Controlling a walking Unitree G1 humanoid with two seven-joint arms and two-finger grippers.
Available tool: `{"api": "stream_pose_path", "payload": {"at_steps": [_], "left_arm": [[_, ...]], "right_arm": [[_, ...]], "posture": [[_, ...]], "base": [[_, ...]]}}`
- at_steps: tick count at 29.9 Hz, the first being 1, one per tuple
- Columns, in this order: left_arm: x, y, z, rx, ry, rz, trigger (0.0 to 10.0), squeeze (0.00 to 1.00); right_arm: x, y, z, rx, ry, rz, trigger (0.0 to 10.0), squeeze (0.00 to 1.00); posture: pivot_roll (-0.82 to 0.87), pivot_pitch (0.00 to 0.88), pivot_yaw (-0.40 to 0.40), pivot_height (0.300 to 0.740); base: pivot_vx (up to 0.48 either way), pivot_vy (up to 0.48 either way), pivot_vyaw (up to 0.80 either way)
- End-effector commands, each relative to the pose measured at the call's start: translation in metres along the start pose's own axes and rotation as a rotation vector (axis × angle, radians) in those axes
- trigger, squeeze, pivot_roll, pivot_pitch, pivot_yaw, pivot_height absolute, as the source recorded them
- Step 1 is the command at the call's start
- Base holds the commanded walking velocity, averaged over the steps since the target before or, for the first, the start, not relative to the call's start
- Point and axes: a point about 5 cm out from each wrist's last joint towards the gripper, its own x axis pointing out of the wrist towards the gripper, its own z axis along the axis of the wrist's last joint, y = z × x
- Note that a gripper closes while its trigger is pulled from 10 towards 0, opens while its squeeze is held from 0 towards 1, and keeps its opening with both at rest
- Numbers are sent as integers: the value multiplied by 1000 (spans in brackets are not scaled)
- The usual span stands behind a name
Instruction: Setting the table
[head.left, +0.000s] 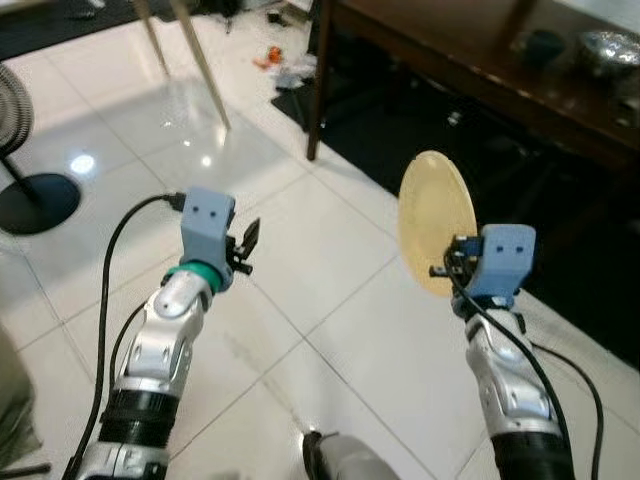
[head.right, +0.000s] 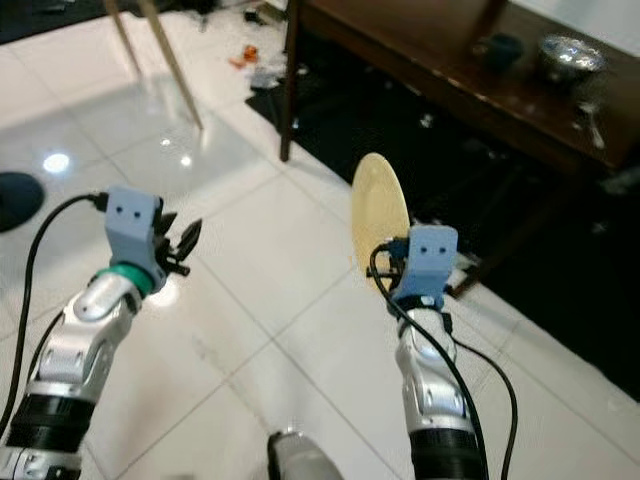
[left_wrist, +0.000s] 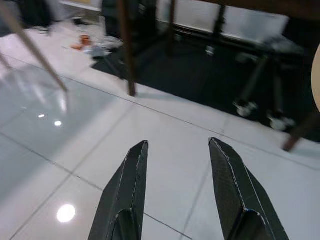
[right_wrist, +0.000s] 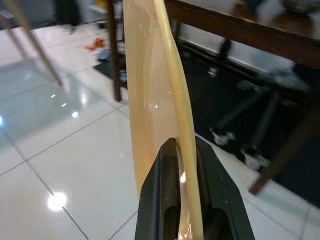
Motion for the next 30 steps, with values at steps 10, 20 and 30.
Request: {"api": "stream_pose_path", "payload": {"at_steps": [10, 20, 30], "left_arm": [[5, -17, 10, 25, -30, -42, 10000, 0], [13, -5, 25, 33, -78, 36, 10000, 0], [17, 3, 38, 71, -136, 119, 10000, 0]], "right_arm": [[16, 10, 17, 130, -56, -13, 10000, 0], [21, 17, 24, 147, -75, 8, 10000, 0], [23, 20, 27, 138, -89, 19, 10000, 0]], "posture": [[8, 0, 10, 740], [11, 0, 4, 740], [11, 0, 4, 740]], "base": [[0, 0, -800], [0, 0, -800], [0, 0, -800]]}}
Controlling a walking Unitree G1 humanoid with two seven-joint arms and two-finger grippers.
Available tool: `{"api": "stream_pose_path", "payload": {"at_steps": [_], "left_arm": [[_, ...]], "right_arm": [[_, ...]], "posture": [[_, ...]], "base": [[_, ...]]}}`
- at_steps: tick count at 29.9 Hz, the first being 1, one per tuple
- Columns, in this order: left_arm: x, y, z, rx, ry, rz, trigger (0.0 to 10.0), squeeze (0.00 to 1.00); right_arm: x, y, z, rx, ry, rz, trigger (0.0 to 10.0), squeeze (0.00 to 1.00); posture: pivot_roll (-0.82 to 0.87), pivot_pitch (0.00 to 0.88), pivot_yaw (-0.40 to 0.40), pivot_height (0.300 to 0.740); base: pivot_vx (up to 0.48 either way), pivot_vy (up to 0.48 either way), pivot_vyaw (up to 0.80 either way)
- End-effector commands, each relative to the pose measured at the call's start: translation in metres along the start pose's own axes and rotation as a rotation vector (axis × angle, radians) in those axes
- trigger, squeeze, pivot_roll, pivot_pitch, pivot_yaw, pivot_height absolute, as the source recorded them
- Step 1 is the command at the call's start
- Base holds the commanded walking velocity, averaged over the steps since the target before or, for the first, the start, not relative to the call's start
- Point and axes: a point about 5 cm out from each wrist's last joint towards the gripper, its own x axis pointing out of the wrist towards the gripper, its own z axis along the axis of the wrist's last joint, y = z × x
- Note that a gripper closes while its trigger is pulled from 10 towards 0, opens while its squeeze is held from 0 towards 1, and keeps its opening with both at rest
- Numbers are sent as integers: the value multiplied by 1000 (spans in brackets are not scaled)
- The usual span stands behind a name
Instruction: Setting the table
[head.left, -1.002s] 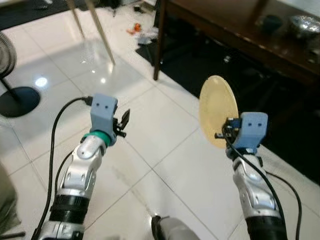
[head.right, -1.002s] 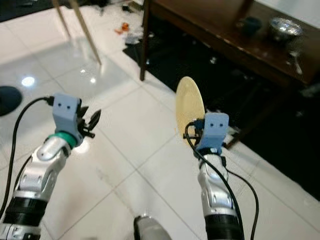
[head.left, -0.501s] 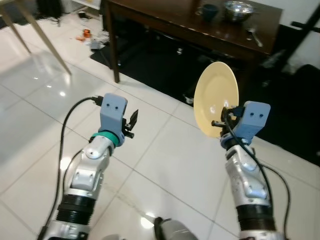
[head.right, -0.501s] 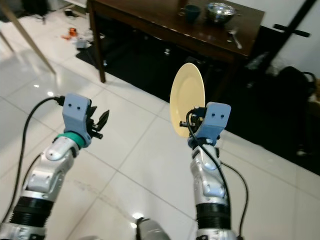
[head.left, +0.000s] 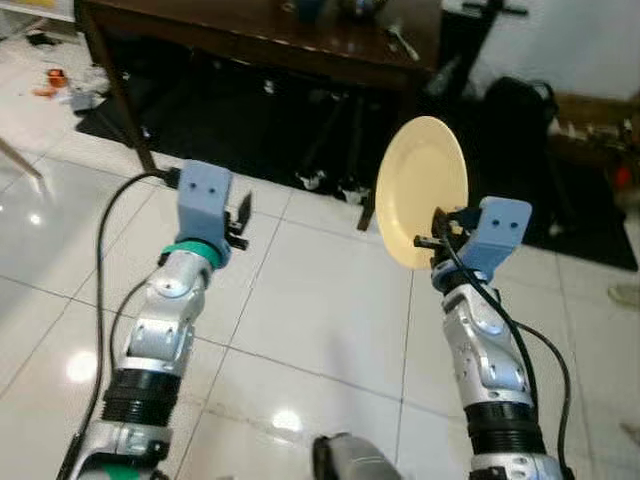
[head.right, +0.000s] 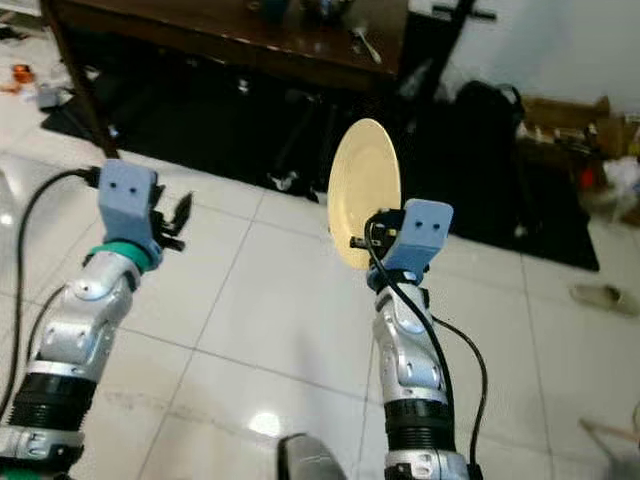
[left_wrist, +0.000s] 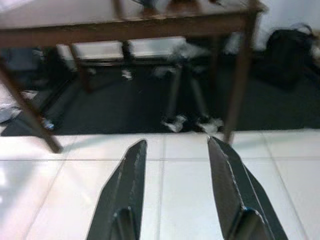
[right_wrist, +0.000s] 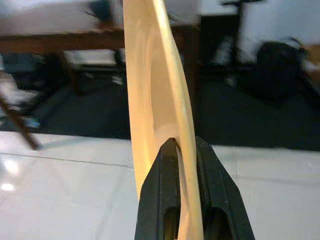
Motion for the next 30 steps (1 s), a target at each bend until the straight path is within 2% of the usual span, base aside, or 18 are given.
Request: {"api": "stream_pose_path", "payload": {"at_steps": [1, 3, 5, 8, 23, 30], "left_arm": [[1, -2, 6, 12, -33, 15, 10000, 0], [2, -1, 6, 14, -39, 32, 10000, 0], [5, 0, 9, 49, -52, 100, 10000, 0], [8, 0, 10, 47, -55, 115, 10000, 0], [15, -4, 14, 52, -77, 116, 10000, 0], [16, -9, 15, 43, -90, 67, 10000, 0]], "right_arm": [[1, 1, 6, -6, -32, 2, 10000, 0], [1, 2, 7, -9, -38, 8, 10000, 0], [1, 7, 9, -21, -49, 34, 10000, 0], [1, 9, 11, -18, -55, 42, 10000, 0], [3, 10, 14, -16, -66, 49, 10000, 0], [4, 6, 14, -11, -61, 36, 10000, 0]], "posture": [[11, 0, 4, 740], [11, 0, 4, 740], [7, 0, -1, 740], [5, 0, -1, 740], [1, 0, 3, 740], [1, 0, 6, 740]], "base": [[0, 0, -450], [0, 0, -225], [407, 253, 0], [415, 242, 0], [428, 0, 0], [431, 0, -763]]}}
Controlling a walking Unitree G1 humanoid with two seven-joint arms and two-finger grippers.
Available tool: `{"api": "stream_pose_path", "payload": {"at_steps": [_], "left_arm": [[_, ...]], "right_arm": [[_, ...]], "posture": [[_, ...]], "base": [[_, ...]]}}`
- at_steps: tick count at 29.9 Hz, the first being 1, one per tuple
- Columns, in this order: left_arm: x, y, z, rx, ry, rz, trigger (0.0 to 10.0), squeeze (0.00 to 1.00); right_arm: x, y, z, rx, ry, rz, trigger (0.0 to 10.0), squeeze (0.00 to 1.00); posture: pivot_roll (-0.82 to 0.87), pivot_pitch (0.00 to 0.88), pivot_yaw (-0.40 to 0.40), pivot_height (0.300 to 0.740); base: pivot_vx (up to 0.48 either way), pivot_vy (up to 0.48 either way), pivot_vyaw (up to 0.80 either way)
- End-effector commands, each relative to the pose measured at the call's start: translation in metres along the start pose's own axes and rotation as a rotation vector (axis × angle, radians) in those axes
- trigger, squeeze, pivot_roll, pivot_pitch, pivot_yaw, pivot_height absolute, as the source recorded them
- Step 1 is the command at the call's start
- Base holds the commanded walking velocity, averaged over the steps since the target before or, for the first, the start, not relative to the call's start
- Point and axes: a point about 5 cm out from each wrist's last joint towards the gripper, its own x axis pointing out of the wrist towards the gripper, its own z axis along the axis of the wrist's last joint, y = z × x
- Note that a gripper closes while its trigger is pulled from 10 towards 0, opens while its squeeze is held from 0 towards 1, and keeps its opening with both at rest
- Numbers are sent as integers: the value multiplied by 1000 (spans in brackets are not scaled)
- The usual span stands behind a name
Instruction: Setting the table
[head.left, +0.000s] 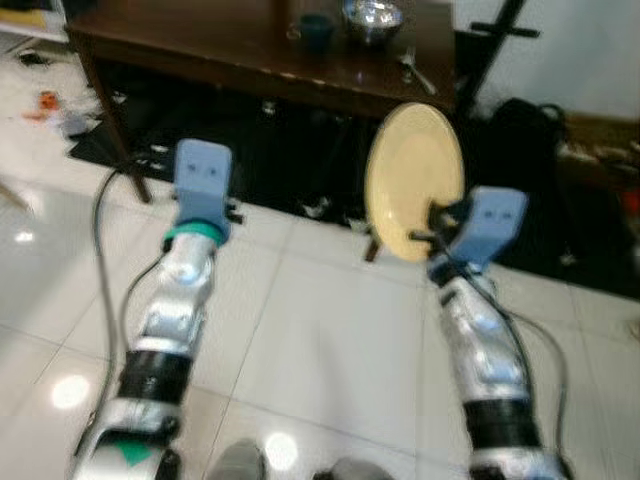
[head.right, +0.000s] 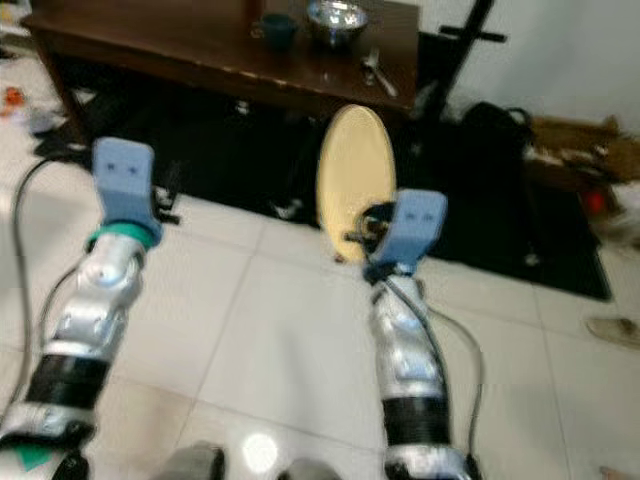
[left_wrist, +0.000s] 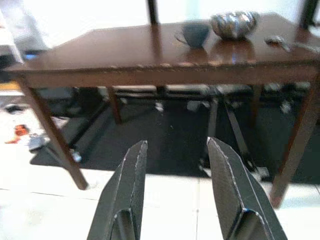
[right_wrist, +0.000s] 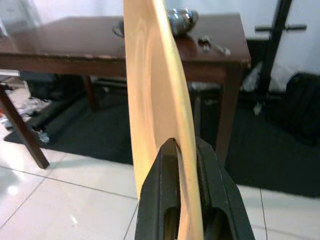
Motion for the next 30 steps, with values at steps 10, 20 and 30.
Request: {"api": "stream_pose_path", "payload": {"at_steps": [10, 20, 30], "left_arm": [[1, -10, 1, -2, -16, -37, 10000, 0], [1, -5, 7, 50, -67, 0, 10000, 0], [-1, 3, 13, 121, -119, 3, 10000, 0]], "right_arm": [[-1, -9, 3, 5, -20, -18, 10000, 0], [-1, 20, 26, 176, -79, 170, 10000, 0], [-7, 57, 17, 478, 98, 405, 10000, 0]], "posture": [[3, 0, 9, 740], [5, 0, 13, 740], [17, 0, 9, 740]], "base": [[429, 0, -334], [430, 0, 0], [429, 0, 0]]}}
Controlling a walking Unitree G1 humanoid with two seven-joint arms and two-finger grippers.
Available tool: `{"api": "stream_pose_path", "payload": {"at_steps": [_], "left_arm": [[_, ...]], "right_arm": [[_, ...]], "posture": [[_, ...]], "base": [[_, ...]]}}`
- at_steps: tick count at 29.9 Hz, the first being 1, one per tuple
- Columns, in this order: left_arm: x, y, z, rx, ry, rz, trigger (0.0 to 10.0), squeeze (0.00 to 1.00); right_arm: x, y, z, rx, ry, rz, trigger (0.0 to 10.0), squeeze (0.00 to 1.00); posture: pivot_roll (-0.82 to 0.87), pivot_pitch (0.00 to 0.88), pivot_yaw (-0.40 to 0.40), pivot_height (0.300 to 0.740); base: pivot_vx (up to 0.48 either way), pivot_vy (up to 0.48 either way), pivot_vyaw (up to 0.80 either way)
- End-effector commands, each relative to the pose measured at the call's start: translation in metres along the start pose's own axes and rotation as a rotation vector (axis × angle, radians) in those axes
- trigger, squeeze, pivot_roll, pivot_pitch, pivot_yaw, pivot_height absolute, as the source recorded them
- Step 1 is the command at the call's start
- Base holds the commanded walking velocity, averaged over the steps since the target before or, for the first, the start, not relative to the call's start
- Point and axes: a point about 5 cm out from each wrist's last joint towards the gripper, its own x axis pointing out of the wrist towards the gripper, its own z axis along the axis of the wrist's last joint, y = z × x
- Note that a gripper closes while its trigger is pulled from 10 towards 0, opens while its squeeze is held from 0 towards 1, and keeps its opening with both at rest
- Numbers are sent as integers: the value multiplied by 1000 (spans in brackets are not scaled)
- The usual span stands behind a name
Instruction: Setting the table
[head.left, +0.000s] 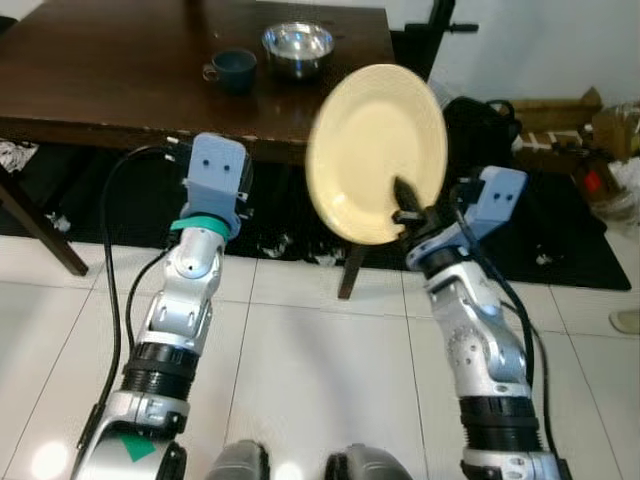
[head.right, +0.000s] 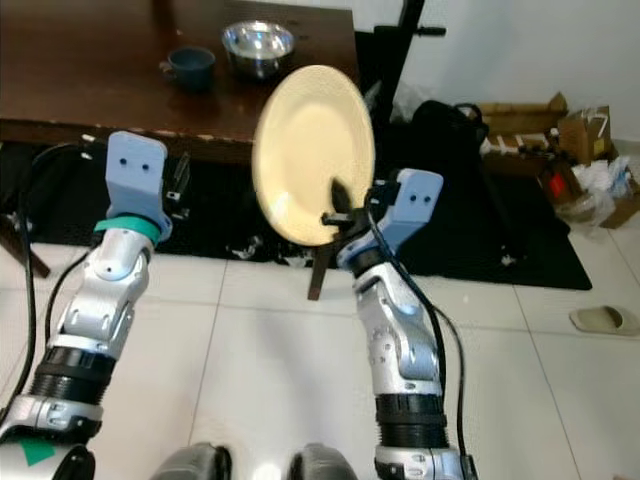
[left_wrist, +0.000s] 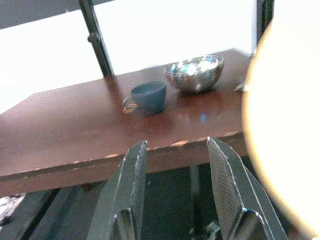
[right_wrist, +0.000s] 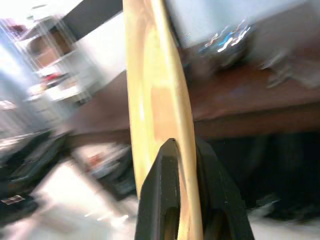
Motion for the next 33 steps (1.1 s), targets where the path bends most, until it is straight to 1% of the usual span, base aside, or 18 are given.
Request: {"api": "stream_pose_path", "payload": {"at_steps": [1, 4, 6, 9, 10, 11, 12, 13, 14, 15, 17, 19, 25, 29, 30, 31, 32, 33], "left_arm": [[-4, 0, -1, 28, -17, -23, 10000, 0], [-6, 2, 1, 38, -31, -48, 10000, 0], [-12, 8, 6, 47, -62, -98, 10000, 0], [-12, 8, 6, 47, -62, -98, 10000, 0], [-15, 10, 10, 56, -79, -114, 10000, 0], [-18, 11, 16, 83, -113, -123, 10000, 0], [-18, 11, 16, 83, -113, -123, 10000, 0], [-20, 11, 22, 107, -145, -130, 10000, 0], [-20, 11, 22, 107, -145, -130, 10000, 0], [-22, 10, 26, 129, -168, -141, 10000, 0], [-23, 7, 27, 136, -177, -146, 10000, 0], [-23, 7, 27, 136, -177, -146, 10000, 0], [-23, 0, 26, 119, -174, -152, 10000, 0], [-23, -4, 28, 108, -174, -162, 10000, 0], [-23, -4, 28, 107, -174, -166, 10000, 0], [-24, -5, 28, 110, -173, -169, 10000, 0], [-24, -5, 28, 113, -173, -172, 10000, 0], [-24, -5, 28, 113, -173, -172, 10000, 0]], "right_arm": [[-1, -3, -8, 75, 60, -4, 10000, 0], [1, -4, -11, 102, 66, -21, 10000, 0], [5, -14, -12, 117, 50, -106, 10000, 0], [5, -14, -12, 117, 50, -106, 10000, 0], [7, -17, -11, 131, 41, -134, 10000, 0], [10, -22, -9, 173, 23, -172, 10000, 0], [10, -22, -9, 173, 23, -172, 10000, 0], [12, -26, -7, 217, 13, -193, 10000, 0], [12, -26, -7, 217, 13, -193, 10000, 0], [14, -28, -7, 237, 8, -208, 10000, 0], [18, -29, -6, 265, 2, -224, 10000, 0], [18, -29, -6, 265, 2, -224, 10000, 0], [20, -30, -4, 245, 1, -241, 10000, 0], [18, -36, 0, 209, -11, -267, 10000, 0], [16, -39, 2, 177, -15, -277, 10000, 0], [14, -42, 5, 119, -16, -285, 10000, 0], [12, -43, 6, 80, -16, -289, 10000, 0], [12, -43, 6, 80, -16, -289, 10000, 0]], "posture": [[22, 0, 7, 740], [31, 0, 4, 740], [40, 0, 1, 740], [40, 0, 1, 740], [50, 0, 1, 740], [55, 0, 1, 740], [55, 0, 1, 740], [57, 0, 1, 740], [57, 0, 1, 740], [64, 0, -3, 740], [66, 0, -5, 740], [66, 0, -5, 740], [60, 0, -8, 740], [54, 0, -8, 740], [55, 0, -8, 740], [57, 0, -9, 740], [57, 0, -9, 740], [57, 0, -9, 740]], "base": [[431, 0, 0], [431, 0, 0], [431, 0, 0], [431, 0, 0], [431, 0, 0], [431, 0, 0], [431, 0, 0], [431, 0, 0], [431, 0, 0], [431, 0, 0], [431, 0, 0], [431, 0, 0], [431, 0, 0], [431, 0, 0], [435, 0, 0], [431, 0, 0], [431, 0, 0], [431, 0, 0]]}}
